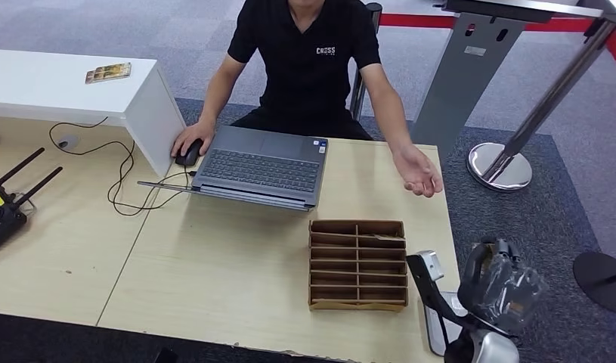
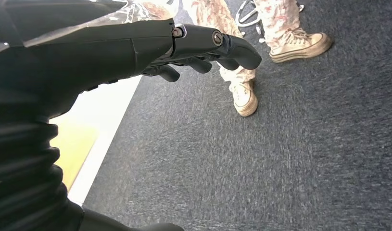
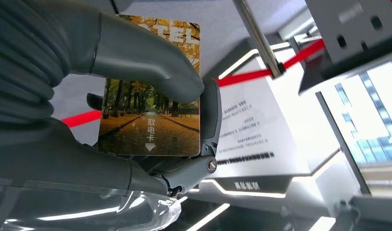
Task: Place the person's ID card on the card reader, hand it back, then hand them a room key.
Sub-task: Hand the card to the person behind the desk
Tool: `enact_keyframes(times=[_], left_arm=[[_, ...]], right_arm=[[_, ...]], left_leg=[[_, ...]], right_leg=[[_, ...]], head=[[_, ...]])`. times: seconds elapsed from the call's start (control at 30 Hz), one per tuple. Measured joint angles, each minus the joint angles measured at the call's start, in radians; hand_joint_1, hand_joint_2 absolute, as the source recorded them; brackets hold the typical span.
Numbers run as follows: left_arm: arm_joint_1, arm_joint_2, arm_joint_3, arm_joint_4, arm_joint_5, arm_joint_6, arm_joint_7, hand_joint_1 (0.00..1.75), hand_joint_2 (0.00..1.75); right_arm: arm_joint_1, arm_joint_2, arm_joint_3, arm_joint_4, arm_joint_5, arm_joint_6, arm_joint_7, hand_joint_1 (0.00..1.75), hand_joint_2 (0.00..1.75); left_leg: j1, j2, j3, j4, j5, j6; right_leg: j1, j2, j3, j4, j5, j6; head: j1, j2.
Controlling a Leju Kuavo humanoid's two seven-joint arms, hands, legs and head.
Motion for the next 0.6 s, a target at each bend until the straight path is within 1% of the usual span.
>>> enact_keyframes(times=[0.2,0.3,0.4,0.47,0.5,0.53,0.57,0.6], left_arm=[[0.000,0.001,-0.001,0.000,0.012,0.000,-0.008,0.00,1.75],[0.000,0.001,-0.003,0.000,0.016,0.000,-0.007,0.00,1.75],[-0.003,0.002,-0.008,0.000,0.019,0.000,-0.002,0.00,1.75],[-0.006,0.002,-0.013,0.000,0.019,0.000,0.002,0.00,1.75],[-0.006,0.001,-0.016,0.000,0.019,0.000,0.005,0.00,1.75],[-0.007,0.001,-0.018,0.000,0.018,0.000,0.008,0.00,1.75],[-0.007,0.001,-0.020,0.000,0.016,0.000,0.012,0.00,1.75],[-0.008,0.001,-0.022,0.000,0.015,0.000,0.015,0.00,1.75]], right_arm=[[-0.019,-0.029,-0.005,-0.120,-0.001,0.000,0.000,1.75,1.75],[-0.035,-0.041,0.003,-0.155,-0.006,0.001,0.000,1.75,1.75],[-0.067,-0.049,0.039,-0.164,-0.022,0.002,0.000,1.75,1.75],[-0.087,-0.049,0.074,-0.161,-0.044,0.003,-0.019,1.75,1.75],[-0.098,-0.045,0.092,-0.156,-0.063,0.003,-0.049,1.75,1.75],[-0.108,-0.038,0.107,-0.147,-0.094,0.004,-0.103,1.75,1.75],[-0.117,-0.023,0.117,-0.133,-0.129,0.004,-0.186,1.75,1.75],[-0.122,0.001,0.122,-0.114,-0.164,0.005,-0.292,1.75,1.75]], left_leg=[[0.000,0.000,-0.001,0.000,0.000,0.000],[0.000,0.000,-0.001,0.000,0.000,0.000],[0.000,0.000,-0.001,0.000,0.000,0.000],[0.000,-0.001,-0.001,0.000,0.000,0.000],[0.000,-0.001,-0.001,0.000,0.000,0.000],[0.000,-0.001,-0.001,0.000,0.000,0.000],[0.001,0.000,-0.001,0.000,0.000,0.000],[0.001,0.000,-0.001,0.000,0.000,0.000]], right_leg=[[0.000,0.000,0.000,0.000,0.000,0.000],[0.000,0.000,0.000,0.000,0.000,0.000],[0.000,0.000,0.000,0.000,0.000,0.000],[0.000,0.000,0.000,0.000,0.000,0.000],[0.000,0.000,0.000,0.001,0.000,0.000],[0.000,0.000,0.000,0.001,0.000,0.000],[0.001,0.000,0.000,0.001,0.000,0.000],[0.001,0.000,0.000,0.001,0.000,0.000]], head=[[0.000,0.000],[0.000,0.000],[0.000,0.000],[0.000,0.000],[0.000,0.000],[0.000,0.000],[0.000,0.000],[0.000,0.000]])
